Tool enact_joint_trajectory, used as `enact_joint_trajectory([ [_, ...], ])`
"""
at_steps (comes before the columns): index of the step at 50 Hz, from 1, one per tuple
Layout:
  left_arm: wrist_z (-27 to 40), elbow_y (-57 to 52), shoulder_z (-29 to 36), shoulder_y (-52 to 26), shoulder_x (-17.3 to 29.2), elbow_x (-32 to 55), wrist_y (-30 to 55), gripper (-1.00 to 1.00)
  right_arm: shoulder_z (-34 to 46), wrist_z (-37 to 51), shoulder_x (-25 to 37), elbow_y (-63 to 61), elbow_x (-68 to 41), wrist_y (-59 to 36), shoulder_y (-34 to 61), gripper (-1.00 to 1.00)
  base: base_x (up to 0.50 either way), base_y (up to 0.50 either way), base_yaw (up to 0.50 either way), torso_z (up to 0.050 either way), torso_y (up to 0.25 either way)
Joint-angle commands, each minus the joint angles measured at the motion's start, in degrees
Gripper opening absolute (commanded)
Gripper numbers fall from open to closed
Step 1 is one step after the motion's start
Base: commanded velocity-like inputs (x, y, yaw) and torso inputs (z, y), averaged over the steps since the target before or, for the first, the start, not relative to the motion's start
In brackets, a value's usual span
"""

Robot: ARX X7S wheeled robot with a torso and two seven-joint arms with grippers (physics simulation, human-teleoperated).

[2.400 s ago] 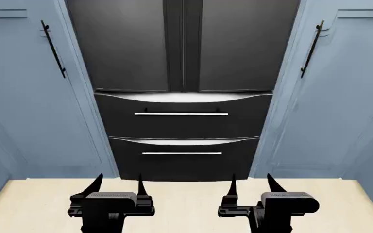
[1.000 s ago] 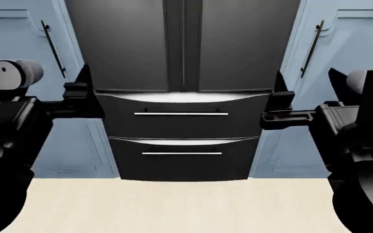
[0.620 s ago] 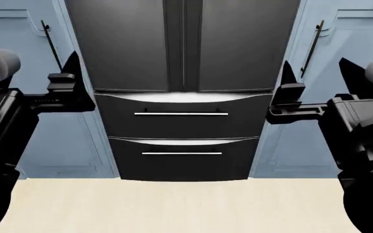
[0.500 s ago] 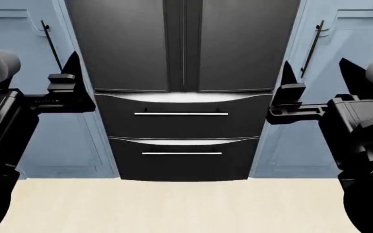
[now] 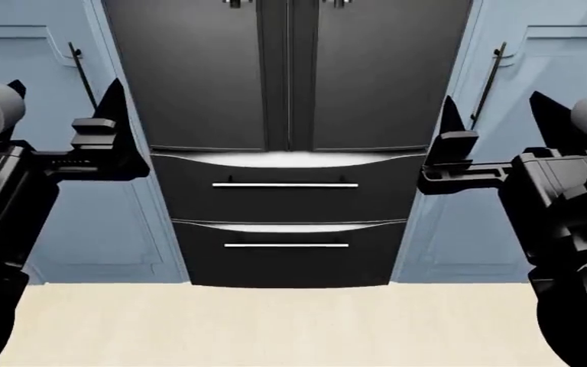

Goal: Open the fridge doors

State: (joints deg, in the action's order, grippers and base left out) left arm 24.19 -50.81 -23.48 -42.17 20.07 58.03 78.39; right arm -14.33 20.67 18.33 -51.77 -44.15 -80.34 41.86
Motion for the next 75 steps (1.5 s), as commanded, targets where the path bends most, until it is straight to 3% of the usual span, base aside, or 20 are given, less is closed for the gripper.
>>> enact_joint_trajectory([
  [1, 0.7, 0.3, 0.3, 0.3, 0.4, 0.9, -1.1, 1.00, 0.8, 0.3, 0.5, 0.9, -0.2, 1.6, -0.5, 1.00, 0.00, 0.00, 0.00, 0.050, -0.014],
  [21, 2.2, 0.9, 1.0, 0.3, 1.1, 2.3, -2.4, 1.00, 0.8, 1.0, 1.0, 0.7, -1.5, 2.4, -1.1, 1.00, 0.00, 0.00, 0.00, 0.050, -0.010],
  [35, 4.3, 1.3, 0.9, 0.4, 1.4, 3.8, -1.9, 1.00, 0.7, 1.4, 1.5, 0.5, -2.9, 2.2, -1.4, 1.00, 0.02, 0.00, 0.00, 0.000, 0.000],
  [75, 6.9, 2.5, 1.7, 0.5, 2.6, 6.4, -3.7, 1.00, 1.4, 2.1, 2.2, 2.5, -4.7, 4.5, -1.8, 1.00, 0.43, 0.00, 0.00, 0.000, 0.000],
])
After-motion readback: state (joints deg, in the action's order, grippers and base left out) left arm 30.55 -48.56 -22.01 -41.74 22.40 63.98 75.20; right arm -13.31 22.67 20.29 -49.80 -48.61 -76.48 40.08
